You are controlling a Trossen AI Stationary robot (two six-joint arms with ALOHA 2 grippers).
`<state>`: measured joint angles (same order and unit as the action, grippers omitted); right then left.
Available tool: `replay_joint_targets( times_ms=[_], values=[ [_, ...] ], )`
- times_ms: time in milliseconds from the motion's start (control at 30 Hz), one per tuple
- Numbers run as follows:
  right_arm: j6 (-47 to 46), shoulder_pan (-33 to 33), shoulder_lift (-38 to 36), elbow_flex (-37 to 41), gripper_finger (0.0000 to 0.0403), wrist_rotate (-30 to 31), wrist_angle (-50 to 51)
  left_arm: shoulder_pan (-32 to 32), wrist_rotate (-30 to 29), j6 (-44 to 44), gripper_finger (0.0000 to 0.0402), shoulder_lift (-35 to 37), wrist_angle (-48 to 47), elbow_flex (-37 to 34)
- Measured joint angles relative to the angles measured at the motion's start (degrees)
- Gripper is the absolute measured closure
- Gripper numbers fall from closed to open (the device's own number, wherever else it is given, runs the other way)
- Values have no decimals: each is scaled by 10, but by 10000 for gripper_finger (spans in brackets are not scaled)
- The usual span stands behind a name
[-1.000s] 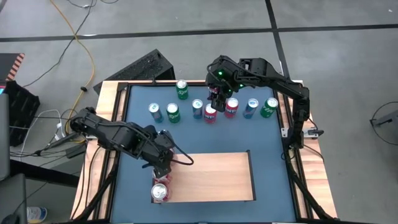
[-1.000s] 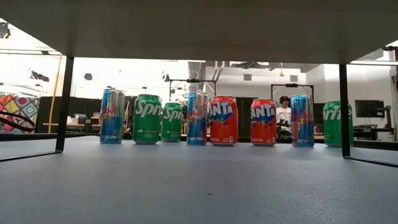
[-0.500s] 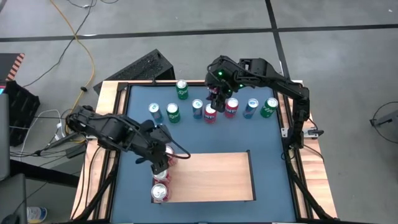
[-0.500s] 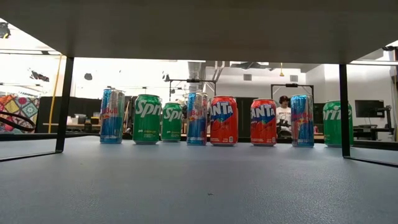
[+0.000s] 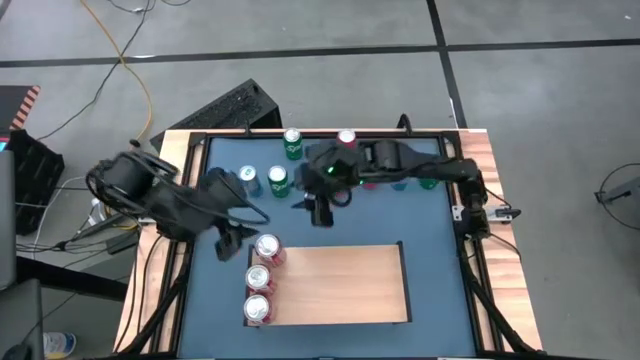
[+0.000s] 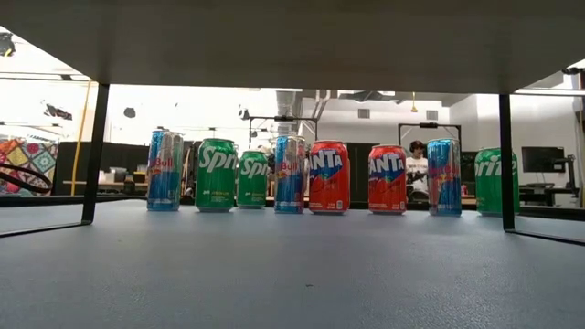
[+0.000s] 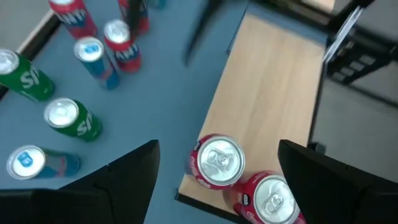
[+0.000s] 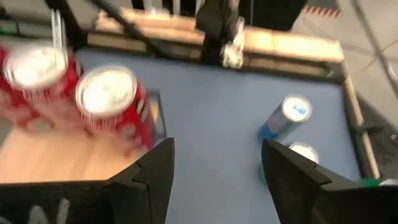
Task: Place canned beverage on shelf
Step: Put the red soda can on the shelf aligned with the other red soda cans
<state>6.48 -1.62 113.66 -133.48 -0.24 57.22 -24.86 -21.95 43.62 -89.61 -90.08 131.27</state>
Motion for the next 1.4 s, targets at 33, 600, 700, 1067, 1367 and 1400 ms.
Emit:
replay_joint_targets(
  times_ms=[33, 600, 700, 1067, 1367, 1400],
  values=[
    [0, -3, 11, 0, 175, -1, -8, 0, -5, 2, 92, 9, 2, 3],
    [-10, -28, 88, 0, 175, -74, -122, -1, -74, 12, 92, 73, 4, 3],
    [-14, -31, 95, -2, 175, -75, -141, -1, -73, 5, 92, 72, 4, 3],
    [-22, -32, 104, -1, 175, -48, -151, -1, -70, -8, 93, 71, 4, 3],
    [-39, -30, 102, -10, 175, -42, -149, -1, -80, -27, 93, 71, 4, 2],
    [-39, -32, 100, -14, 175, -39, -145, -1, -86, -27, 93, 71, 4, 2]
  ],
)
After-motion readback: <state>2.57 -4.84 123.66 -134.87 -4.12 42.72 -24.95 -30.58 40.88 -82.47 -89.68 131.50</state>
